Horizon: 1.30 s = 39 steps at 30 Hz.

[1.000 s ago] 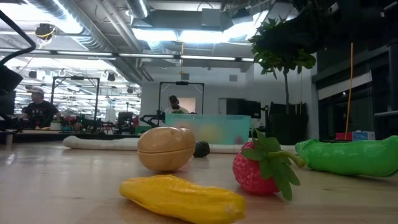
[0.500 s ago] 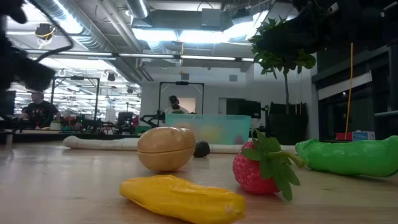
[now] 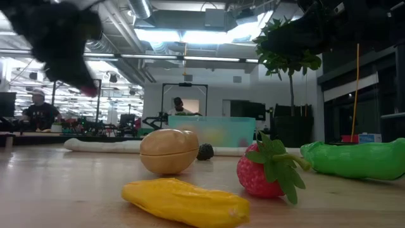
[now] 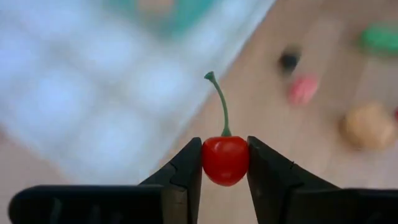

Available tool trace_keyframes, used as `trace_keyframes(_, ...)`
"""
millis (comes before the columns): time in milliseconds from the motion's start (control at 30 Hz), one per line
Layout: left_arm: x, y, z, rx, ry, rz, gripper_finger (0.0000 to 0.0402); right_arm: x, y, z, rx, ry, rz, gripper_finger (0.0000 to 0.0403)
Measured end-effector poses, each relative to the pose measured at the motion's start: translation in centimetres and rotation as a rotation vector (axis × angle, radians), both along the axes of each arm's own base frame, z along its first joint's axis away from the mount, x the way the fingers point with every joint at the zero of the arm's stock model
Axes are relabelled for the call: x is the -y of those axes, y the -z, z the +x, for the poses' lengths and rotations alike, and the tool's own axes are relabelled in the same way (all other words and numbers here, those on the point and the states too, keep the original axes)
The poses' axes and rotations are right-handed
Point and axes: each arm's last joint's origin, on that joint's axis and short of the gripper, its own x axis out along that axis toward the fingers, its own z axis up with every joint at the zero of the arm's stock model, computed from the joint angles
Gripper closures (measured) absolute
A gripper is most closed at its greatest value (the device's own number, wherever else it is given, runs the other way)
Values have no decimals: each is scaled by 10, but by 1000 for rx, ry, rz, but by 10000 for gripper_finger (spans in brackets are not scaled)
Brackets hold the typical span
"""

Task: Pick and placing Produce into tupperware
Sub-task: Put the red cherry into the green bin

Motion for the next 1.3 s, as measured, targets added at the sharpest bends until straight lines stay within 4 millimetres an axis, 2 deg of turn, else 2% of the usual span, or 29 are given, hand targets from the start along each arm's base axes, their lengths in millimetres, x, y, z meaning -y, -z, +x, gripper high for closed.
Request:
trace_keyframes(267,-5,-27,17,215,73,310,291,0,0,0,0,0,0,238)
trace_keyframes(433,-9,-36,27,279,116,379,308,0,0,0,0,0,0,238)
trace_keyframes(600,-14,-43,34,339,187,392,305,0,0,0,0,0,-1,238)
trace_keyframes(733,-22,-34,39,454,263,399,290,0,0,0,1,0,0,238)
trace_keyframes(1000,-38,-14,30,704,366,399,309,0,0,0,2,0,1,238)
trace_keyframes(1200,-41,-8,28,697,371,398,287,0,0,0,1,0,0,238)
trace_keyframes(1300,-41,-8,28,694,362,402,291,0,0,0,1,-1,0,238)
